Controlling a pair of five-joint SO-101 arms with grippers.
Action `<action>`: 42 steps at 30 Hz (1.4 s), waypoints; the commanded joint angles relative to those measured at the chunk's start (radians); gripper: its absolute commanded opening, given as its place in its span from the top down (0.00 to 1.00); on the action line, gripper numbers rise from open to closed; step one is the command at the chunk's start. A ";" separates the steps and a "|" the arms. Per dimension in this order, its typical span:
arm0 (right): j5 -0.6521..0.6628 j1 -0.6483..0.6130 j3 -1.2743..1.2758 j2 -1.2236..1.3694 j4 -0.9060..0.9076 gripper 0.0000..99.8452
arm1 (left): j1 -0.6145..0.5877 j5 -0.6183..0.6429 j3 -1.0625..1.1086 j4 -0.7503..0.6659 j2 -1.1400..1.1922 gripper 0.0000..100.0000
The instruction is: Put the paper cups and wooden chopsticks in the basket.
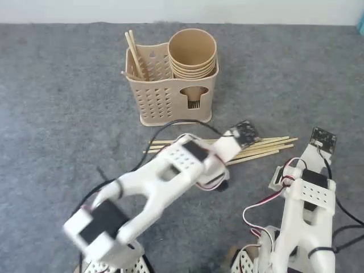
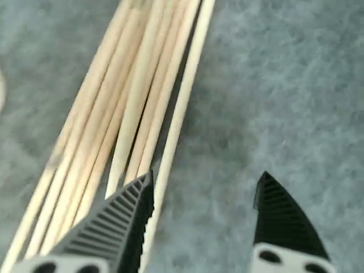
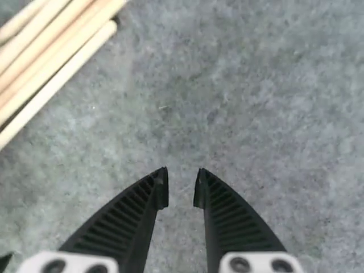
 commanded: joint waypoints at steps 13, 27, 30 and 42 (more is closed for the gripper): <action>0.051 0.012 -0.003 -0.038 -0.012 0.91 | 0.014 -0.133 -0.501 0.216 0.397 0.87; 0.051 0.012 -0.003 -0.038 -0.015 0.91 | 0.086 -0.186 -0.489 0.348 0.388 0.99; 0.051 0.012 -0.003 -0.038 -0.016 0.91 | 0.087 -0.186 -0.478 0.384 0.333 0.99; 0.084 0.010 -0.003 -0.038 -0.012 0.91 | 0.026 -0.184 -0.120 0.338 -0.219 0.99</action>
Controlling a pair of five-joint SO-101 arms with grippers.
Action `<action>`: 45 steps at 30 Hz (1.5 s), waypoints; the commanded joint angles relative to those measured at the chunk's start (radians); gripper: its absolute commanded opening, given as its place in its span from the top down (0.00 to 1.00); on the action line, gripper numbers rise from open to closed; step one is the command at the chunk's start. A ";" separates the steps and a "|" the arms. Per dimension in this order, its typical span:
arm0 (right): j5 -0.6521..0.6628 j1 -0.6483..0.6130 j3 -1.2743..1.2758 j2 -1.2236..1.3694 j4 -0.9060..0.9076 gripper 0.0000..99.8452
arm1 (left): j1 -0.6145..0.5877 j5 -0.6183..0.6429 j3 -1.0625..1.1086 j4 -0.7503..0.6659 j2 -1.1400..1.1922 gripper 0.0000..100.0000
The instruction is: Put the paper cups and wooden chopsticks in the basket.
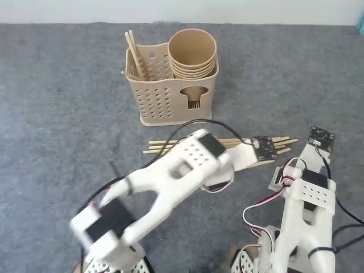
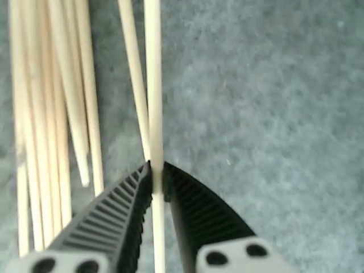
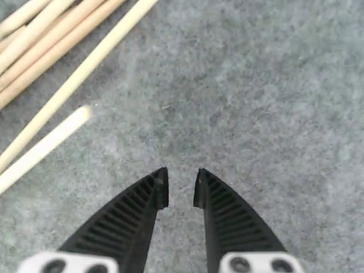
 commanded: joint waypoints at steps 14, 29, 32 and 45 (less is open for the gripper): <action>0.328 -0.335 -0.084 -0.027 0.148 0.67 | -0.463 0.229 0.636 -0.304 -1.132 0.99; 0.615 -0.774 -0.247 -0.022 0.200 0.78 | -1.022 0.753 1.069 -0.555 -1.900 0.99; 0.684 -0.786 -0.282 0.028 0.193 0.78 | -1.023 0.756 1.069 -0.597 -1.849 0.99; 0.786 -0.786 -0.543 0.619 0.111 0.78 | -1.026 0.752 1.064 -0.721 -1.671 0.99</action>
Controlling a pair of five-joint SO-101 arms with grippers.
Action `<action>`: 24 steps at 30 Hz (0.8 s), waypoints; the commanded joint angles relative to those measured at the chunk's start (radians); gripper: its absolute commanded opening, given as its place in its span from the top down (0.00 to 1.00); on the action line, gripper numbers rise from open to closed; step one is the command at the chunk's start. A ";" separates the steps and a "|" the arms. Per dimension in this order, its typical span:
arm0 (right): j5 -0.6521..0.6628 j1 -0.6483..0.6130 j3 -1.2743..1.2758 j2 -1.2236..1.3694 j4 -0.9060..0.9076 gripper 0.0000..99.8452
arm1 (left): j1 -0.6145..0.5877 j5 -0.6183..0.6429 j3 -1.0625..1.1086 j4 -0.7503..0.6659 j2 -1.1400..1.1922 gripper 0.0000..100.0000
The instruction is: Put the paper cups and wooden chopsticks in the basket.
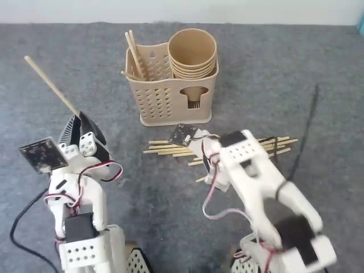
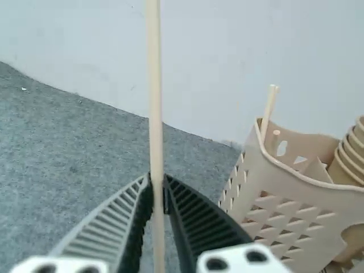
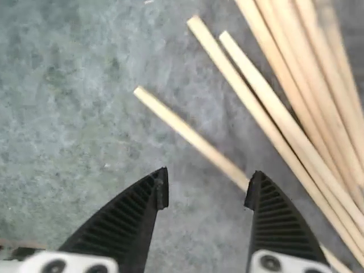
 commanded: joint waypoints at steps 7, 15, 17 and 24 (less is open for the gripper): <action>0.015 -0.012 -0.080 0.153 -0.087 0.78 | -0.008 0.009 -0.010 -0.035 0.020 0.99; -0.048 -0.004 -0.080 0.053 -0.027 0.97 | -0.008 0.009 -0.008 -0.035 0.020 0.99; -0.064 -0.002 -0.080 -0.039 0.027 0.99 | -0.008 0.009 -0.007 -0.035 0.020 0.99; -0.063 0.025 -0.084 -0.479 0.203 0.99 | -0.006 0.009 -0.005 -0.035 0.020 0.99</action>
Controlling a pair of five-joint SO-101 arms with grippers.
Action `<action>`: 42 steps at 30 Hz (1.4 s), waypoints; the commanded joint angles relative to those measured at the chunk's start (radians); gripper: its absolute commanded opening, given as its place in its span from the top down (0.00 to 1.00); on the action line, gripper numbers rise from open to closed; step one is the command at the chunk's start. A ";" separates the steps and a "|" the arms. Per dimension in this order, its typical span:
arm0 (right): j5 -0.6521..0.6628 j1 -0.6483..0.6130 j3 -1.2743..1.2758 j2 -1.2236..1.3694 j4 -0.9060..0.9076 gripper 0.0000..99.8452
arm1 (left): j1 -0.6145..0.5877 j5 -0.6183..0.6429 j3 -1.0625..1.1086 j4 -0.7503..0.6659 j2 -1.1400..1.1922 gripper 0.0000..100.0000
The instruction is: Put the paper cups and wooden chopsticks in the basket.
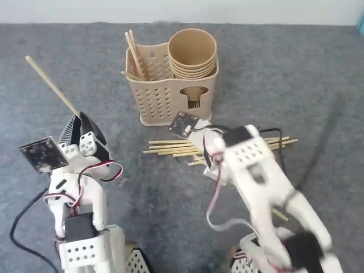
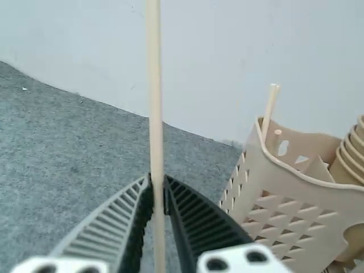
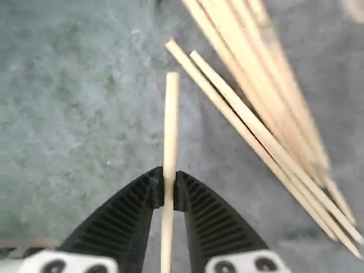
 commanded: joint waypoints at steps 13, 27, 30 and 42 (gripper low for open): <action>-0.402 0.058 -0.025 -0.802 -0.398 0.99 | 0.049 0.012 0.041 -0.130 0.009 0.99; -0.764 -0.071 -0.075 -0.636 -1.170 0.99 | 0.069 0.014 0.237 -0.557 0.008 0.99; -0.769 -0.090 -0.158 -0.479 -1.224 0.99 | 0.077 0.011 0.242 -0.555 0.009 0.99; -0.761 -0.087 -0.488 0.148 -1.351 0.99 | 0.098 0.008 0.245 -0.531 0.011 0.99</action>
